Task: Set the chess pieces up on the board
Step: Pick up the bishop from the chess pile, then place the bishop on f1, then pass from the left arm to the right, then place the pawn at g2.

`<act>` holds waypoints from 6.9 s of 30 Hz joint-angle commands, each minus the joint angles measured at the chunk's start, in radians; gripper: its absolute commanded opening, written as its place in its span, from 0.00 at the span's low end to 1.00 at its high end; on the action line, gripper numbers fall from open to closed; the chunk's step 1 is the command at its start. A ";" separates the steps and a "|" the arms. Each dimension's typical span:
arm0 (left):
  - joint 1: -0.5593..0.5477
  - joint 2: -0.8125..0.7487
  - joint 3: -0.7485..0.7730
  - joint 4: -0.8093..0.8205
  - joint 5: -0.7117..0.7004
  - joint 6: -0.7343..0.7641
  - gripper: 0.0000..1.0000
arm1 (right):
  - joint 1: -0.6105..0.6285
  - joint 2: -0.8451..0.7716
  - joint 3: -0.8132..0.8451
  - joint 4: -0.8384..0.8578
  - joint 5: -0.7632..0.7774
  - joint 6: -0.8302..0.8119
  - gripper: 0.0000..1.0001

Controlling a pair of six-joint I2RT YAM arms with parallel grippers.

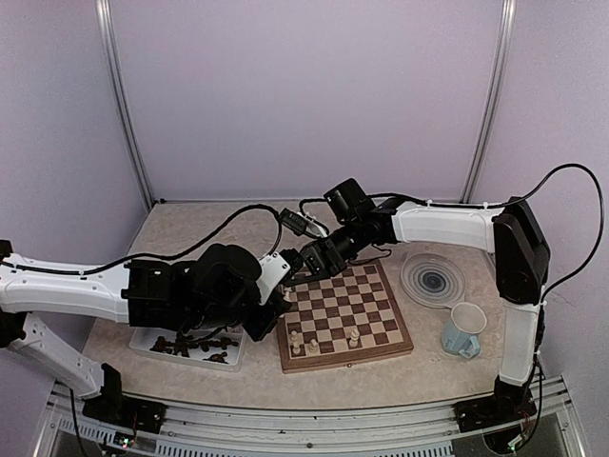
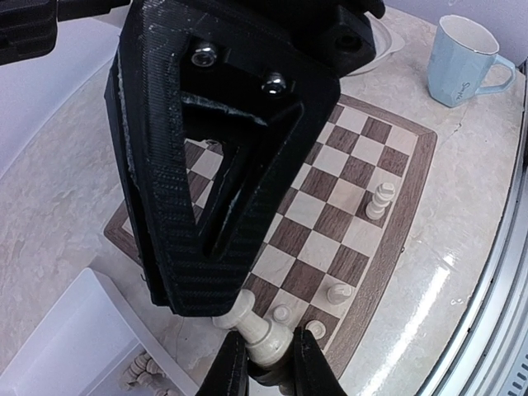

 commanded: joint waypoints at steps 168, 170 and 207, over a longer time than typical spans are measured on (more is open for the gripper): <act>0.413 0.060 -0.229 0.877 0.299 -1.150 0.30 | 0.129 -0.153 0.113 0.077 1.075 -0.274 0.00; 0.433 0.039 -0.229 0.837 0.297 -1.130 0.35 | 0.104 -0.179 0.086 0.070 1.072 -0.291 0.00; 0.558 -0.258 -0.170 0.255 0.091 -0.814 0.56 | -0.151 -0.192 -0.266 -0.735 1.060 -0.832 0.00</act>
